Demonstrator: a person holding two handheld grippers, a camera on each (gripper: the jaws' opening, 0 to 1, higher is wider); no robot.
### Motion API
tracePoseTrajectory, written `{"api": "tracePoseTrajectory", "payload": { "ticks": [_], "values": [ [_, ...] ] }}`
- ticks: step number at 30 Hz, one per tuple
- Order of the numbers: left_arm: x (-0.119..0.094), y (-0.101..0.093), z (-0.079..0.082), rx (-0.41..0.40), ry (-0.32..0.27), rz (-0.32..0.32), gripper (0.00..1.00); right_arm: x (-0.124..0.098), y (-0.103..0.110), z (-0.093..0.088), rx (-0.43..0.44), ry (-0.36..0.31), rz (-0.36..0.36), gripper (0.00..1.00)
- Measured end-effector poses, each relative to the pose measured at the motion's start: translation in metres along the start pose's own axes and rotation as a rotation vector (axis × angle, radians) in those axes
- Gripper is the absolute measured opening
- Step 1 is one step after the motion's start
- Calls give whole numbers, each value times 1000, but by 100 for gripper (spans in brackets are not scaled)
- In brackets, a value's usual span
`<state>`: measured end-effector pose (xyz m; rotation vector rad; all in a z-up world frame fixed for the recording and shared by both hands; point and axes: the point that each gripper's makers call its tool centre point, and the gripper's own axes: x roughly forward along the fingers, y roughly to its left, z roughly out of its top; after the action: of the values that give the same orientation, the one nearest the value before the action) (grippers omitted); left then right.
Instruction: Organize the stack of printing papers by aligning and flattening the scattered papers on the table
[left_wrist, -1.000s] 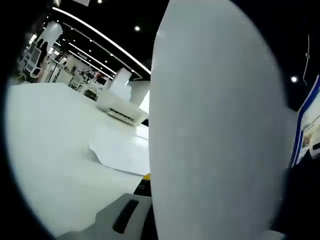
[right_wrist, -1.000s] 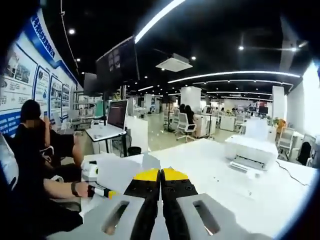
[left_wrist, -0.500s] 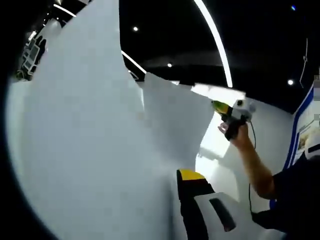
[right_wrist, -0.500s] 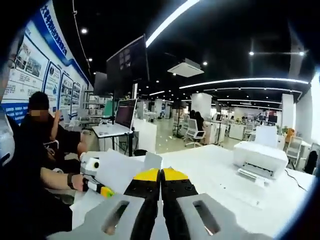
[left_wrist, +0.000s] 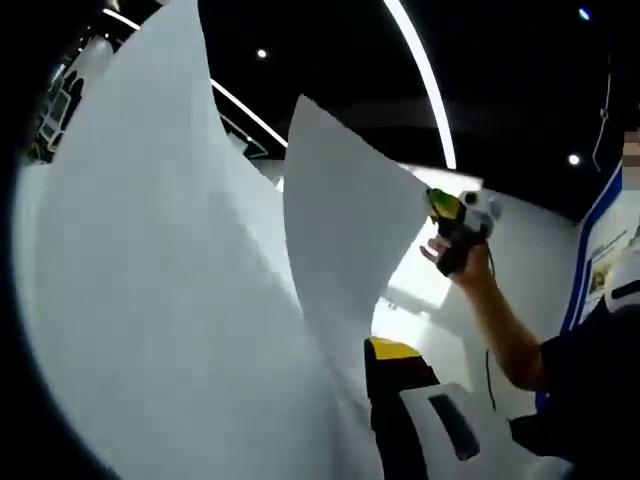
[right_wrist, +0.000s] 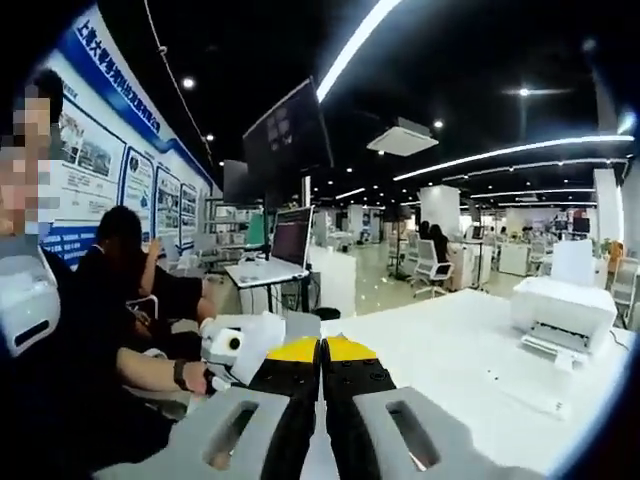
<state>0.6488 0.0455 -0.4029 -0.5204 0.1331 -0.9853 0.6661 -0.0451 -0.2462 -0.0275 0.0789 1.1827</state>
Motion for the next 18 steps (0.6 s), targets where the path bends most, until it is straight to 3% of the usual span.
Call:
{"api": "tracePoseTrajectory", "payload": {
  "ticks": [6,13,17,18],
  "values": [
    [1,-2,0,4,0,0,22,14,-11,4,143,-41,15,0],
    [0,-1,1,6,-4,-2,22,44,-17,0,240,-37,51,0],
    [0,-1,2,4,-8,-4,22,55,-30,-5,327,-15,7,0],
    [-1,-1,2,4,-9,-5,22,60,-24,-9,348,-11,-6,0]
  ]
}}
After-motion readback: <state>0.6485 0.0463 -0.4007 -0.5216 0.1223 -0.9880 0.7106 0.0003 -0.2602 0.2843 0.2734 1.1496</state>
